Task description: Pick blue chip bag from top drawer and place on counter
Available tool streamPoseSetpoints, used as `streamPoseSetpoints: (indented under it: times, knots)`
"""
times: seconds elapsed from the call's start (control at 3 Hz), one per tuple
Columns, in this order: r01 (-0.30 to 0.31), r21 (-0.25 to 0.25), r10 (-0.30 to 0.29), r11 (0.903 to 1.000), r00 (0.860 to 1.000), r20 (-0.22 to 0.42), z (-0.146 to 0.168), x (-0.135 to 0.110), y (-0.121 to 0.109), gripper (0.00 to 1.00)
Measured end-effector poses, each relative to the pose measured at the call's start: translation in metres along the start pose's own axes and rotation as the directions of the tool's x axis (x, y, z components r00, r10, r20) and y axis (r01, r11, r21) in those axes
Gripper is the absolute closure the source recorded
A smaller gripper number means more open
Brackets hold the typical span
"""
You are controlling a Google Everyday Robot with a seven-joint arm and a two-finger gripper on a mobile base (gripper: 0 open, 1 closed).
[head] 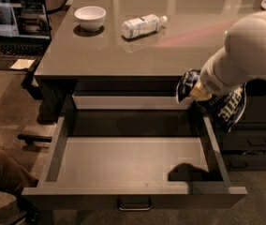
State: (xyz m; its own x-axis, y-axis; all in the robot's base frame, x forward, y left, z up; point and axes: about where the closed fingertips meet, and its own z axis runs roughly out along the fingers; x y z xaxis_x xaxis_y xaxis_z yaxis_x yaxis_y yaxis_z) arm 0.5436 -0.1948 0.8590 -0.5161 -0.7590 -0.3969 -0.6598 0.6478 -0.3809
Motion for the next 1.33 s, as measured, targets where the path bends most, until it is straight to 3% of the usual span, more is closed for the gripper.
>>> streamPoseSetpoints:
  times: [0.33, 0.67, 1.0, 1.33]
  knots:
    - [-0.006, 0.051, 0.001, 0.9987, 0.996, 0.092, -0.014, -0.034, -0.023, 1.00]
    - [-0.037, 0.125, 0.011, 0.9914, 0.979, 0.202, -0.029, -0.069, -0.039, 1.00]
    - [-0.103, 0.172, 0.042, 0.9797, 0.945, 0.324, -0.032, -0.111, -0.054, 1.00]
    - [-0.103, 0.172, 0.042, 0.9797, 0.945, 0.324, -0.032, -0.111, -0.054, 1.00]
